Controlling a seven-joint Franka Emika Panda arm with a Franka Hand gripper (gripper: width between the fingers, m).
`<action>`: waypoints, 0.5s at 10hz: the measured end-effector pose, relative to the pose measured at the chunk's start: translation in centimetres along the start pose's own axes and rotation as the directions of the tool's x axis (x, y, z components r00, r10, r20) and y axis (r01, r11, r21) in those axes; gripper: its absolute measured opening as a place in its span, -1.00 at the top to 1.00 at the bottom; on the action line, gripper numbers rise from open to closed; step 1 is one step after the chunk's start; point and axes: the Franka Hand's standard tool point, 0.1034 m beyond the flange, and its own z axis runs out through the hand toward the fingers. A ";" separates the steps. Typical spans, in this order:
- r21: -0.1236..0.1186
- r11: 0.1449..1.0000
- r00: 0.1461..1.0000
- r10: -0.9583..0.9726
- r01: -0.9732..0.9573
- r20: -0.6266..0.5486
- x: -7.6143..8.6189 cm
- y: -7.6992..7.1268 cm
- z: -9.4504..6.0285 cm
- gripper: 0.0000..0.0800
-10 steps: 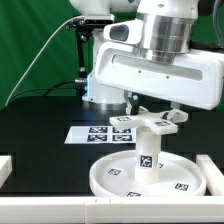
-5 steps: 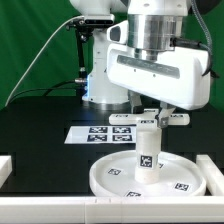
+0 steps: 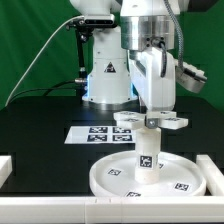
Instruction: Assemble round table
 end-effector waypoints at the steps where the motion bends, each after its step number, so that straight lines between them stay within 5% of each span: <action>1: -0.006 0.999 0.999 -0.035 0.035 0.002 -0.1 0.1 -0.1 -0.42; 2: -0.014 0.998 0.998 -0.056 0.057 0.007 -0.3 0.1 -0.4 -0.56; 5: 0.013 0.958 0.958 -0.287 0.287 0.016 -0.6 -0.5 -2.7 -0.62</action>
Offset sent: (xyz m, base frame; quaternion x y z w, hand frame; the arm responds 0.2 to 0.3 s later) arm -0.0010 0.0020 0.0366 0.0011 -0.0206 -0.2101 0.9775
